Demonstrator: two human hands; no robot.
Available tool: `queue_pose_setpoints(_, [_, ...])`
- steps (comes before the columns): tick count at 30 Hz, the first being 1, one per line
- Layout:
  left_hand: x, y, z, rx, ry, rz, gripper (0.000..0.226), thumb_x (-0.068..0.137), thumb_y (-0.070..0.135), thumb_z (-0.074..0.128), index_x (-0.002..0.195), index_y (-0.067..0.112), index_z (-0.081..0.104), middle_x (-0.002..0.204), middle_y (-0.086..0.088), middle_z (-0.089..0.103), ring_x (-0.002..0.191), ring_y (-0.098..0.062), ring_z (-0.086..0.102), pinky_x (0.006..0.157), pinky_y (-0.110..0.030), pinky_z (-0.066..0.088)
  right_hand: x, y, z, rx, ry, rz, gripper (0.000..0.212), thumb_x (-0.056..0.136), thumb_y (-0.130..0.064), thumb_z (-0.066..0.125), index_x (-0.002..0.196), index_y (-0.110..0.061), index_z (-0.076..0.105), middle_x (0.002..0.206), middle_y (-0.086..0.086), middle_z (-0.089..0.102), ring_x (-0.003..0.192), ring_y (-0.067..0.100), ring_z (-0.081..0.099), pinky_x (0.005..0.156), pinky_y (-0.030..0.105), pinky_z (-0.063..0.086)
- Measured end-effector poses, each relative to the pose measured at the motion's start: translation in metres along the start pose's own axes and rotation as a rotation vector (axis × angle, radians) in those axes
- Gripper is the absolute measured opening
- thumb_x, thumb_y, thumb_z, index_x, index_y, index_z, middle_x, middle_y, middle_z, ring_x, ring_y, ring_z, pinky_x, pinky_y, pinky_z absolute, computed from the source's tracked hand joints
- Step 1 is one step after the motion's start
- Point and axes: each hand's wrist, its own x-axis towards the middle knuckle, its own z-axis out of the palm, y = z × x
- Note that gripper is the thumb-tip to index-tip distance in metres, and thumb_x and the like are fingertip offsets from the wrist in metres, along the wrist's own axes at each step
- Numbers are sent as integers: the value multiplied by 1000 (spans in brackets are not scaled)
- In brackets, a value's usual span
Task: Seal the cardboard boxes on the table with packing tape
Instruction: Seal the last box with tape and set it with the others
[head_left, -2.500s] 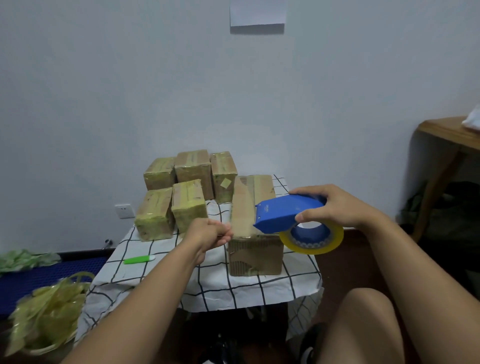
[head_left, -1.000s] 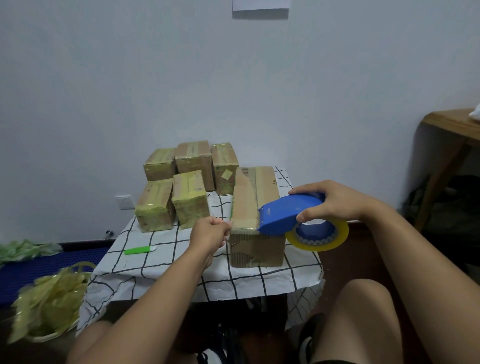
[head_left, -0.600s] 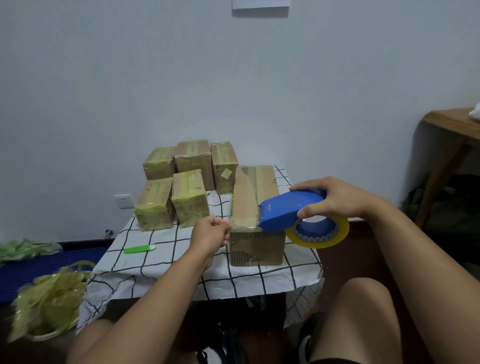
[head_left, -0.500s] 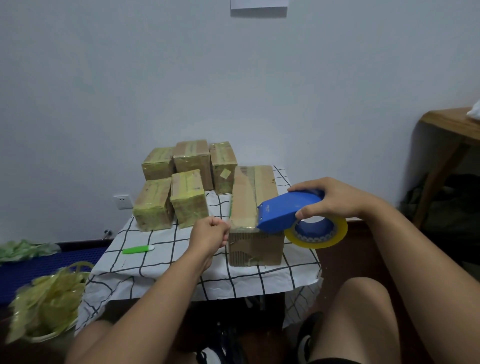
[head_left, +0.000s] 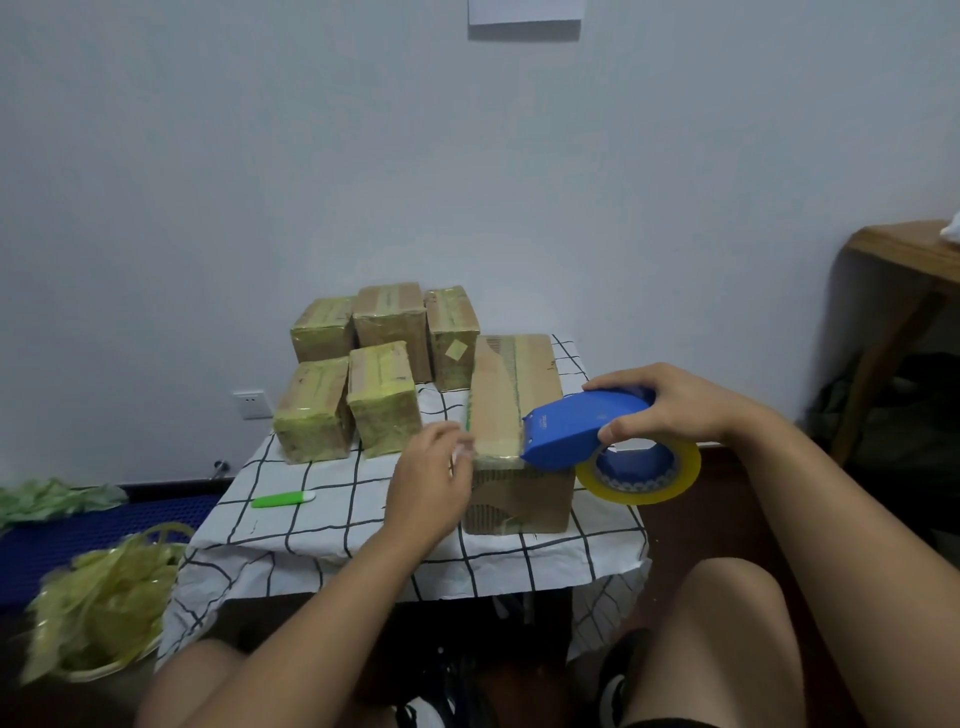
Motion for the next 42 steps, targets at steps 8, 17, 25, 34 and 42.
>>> queue_pose_setpoints(8, [0, -15, 9, 375, -26, 395, 48, 74, 28, 83, 118, 23, 64, 110, -3, 63, 95, -25, 61, 76, -37, 49, -4, 0, 2, 1, 6, -11, 48, 81, -38, 82, 123, -45, 60, 114, -20, 64, 95, -6, 62, 76, 14, 47])
queue_pose_setpoints(17, [10, -25, 7, 380, -25, 455, 39, 78, 8, 78, 115, 6, 67, 121, -12, 66, 105, -33, 65, 80, -43, 55, 2, -7, 18, 47, 24, -23, 52, 79, -39, 82, 126, -43, 59, 115, -20, 62, 97, 2, 63, 85, 21, 49])
queue_pose_setpoints(25, [-2, -13, 9, 448, -76, 433, 51, 80, 13, 64, 130, 11, 56, 131, -10, 57, 115, -32, 57, 96, -42, 48, 3, -11, 21, 52, 30, -31, 52, 80, -40, 81, 128, -41, 60, 111, -19, 62, 94, 6, 64, 83, 22, 51])
queue_pose_setpoints(34, [13, -7, 15, 456, -121, 401, 42, 86, 30, 65, 127, 20, 59, 119, 1, 58, 96, -25, 59, 71, -33, 46, 0, -7, 23, 117, 43, -24, 49, 79, -37, 82, 123, -44, 61, 110, -21, 64, 91, 2, 66, 82, 21, 51])
queue_pose_setpoints(42, [9, -16, 21, 408, 2, 413, 30, 85, 30, 72, 114, 22, 68, 122, 2, 66, 97, -25, 65, 60, -35, 56, -17, 20, 12, 131, 76, 8, 50, 80, -32, 82, 126, -39, 63, 112, -17, 66, 93, 5, 68, 76, 17, 54])
